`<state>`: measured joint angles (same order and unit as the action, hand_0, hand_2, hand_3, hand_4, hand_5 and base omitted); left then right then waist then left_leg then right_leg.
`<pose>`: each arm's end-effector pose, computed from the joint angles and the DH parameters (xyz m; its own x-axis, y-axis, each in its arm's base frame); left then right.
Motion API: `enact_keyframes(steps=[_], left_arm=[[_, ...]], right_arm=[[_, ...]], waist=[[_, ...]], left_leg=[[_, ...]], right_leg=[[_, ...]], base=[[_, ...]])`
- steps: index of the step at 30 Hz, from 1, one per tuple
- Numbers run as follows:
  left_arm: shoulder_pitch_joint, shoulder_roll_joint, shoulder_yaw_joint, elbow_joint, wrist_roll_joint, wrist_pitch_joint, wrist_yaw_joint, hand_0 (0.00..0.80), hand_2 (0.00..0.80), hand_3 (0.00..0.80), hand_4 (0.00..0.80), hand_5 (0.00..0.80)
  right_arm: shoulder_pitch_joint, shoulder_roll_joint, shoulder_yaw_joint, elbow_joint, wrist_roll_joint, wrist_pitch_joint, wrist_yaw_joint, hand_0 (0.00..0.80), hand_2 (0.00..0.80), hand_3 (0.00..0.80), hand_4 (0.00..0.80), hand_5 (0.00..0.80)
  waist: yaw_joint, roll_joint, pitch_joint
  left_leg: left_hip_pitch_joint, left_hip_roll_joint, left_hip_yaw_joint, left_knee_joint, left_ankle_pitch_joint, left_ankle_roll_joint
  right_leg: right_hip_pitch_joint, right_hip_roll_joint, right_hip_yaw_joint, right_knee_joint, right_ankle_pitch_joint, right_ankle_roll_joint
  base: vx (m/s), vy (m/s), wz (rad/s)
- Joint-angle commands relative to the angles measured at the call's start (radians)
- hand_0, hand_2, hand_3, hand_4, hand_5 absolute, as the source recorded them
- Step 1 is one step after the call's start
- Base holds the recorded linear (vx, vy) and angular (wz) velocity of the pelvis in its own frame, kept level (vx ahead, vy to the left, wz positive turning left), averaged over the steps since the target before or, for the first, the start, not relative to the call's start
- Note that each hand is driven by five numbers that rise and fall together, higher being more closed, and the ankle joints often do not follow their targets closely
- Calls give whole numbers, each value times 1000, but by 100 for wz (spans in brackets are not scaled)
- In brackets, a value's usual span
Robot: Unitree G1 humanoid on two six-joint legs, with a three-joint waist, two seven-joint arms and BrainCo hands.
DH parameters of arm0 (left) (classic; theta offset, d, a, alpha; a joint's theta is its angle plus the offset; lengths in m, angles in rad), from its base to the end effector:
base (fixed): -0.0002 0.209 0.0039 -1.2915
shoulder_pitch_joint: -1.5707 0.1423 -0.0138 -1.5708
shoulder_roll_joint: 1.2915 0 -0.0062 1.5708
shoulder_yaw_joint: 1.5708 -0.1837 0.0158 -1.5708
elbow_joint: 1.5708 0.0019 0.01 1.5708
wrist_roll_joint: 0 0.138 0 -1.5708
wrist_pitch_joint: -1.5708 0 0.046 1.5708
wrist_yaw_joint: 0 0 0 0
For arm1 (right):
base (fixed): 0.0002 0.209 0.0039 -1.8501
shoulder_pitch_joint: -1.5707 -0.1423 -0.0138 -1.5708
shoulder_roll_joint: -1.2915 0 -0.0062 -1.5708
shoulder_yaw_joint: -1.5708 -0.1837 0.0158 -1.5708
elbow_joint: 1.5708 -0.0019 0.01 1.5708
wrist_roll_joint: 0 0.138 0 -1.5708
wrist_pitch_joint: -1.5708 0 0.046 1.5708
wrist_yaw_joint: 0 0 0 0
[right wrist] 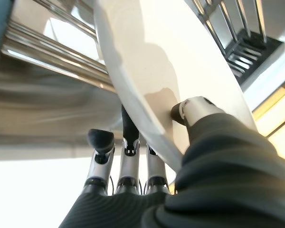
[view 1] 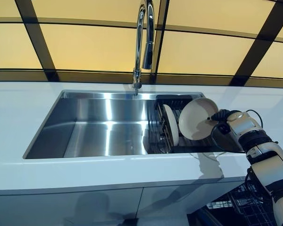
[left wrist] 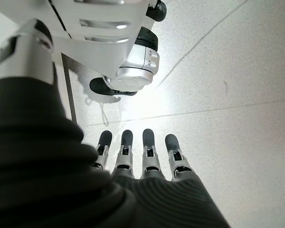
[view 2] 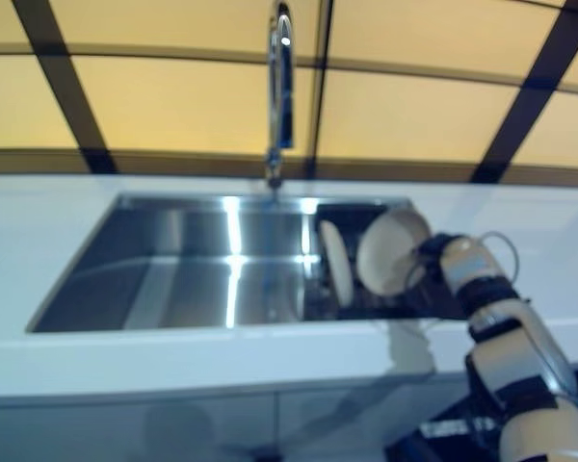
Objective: Take plates into dishwasher
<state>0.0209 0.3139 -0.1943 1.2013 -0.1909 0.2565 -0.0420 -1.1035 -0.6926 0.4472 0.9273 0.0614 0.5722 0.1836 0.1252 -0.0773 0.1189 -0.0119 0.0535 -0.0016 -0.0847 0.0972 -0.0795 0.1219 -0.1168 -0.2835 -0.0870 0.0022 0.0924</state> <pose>0.0565 0.2468 -0.1120 0.0840 0.1995 -0.9763 0.0190 0.9793 0.2017 0.3496 -0.2622 0.2016 0.8683 -0.3019 -0.3936 -0.0335 0.7559 -0.6538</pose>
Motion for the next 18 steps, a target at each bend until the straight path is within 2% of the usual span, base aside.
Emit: enact_keyframes(steps=[1, 18], left_arm=[[-40, 4, -77, 57, -26, 13, 4, 0, 0, 0, 0, 0], [-26, 10, -76, 58, -22, 13, -3, 0, 0, 0, 0, 0]], right_arm=[[-166, -139, 108, -40, -17, -52, -68, 800, 800, 800, 800, 800], [-278, -272, 211, -83, -123, -71, -161, 800, 800, 800, 800, 800]], waist=[[9, -12, -39], [-24, -31, -70]], left_leg=[[86, 8, 64, -3, -69, -12], [107, 12, 95, -3, -84, -7]], right_leg=[[-18, -21, 46, 0, 54, 21], [-17, -10, 79, 0, 51, 23]], base=[[0, 0, 0], [0, 4, -3]])
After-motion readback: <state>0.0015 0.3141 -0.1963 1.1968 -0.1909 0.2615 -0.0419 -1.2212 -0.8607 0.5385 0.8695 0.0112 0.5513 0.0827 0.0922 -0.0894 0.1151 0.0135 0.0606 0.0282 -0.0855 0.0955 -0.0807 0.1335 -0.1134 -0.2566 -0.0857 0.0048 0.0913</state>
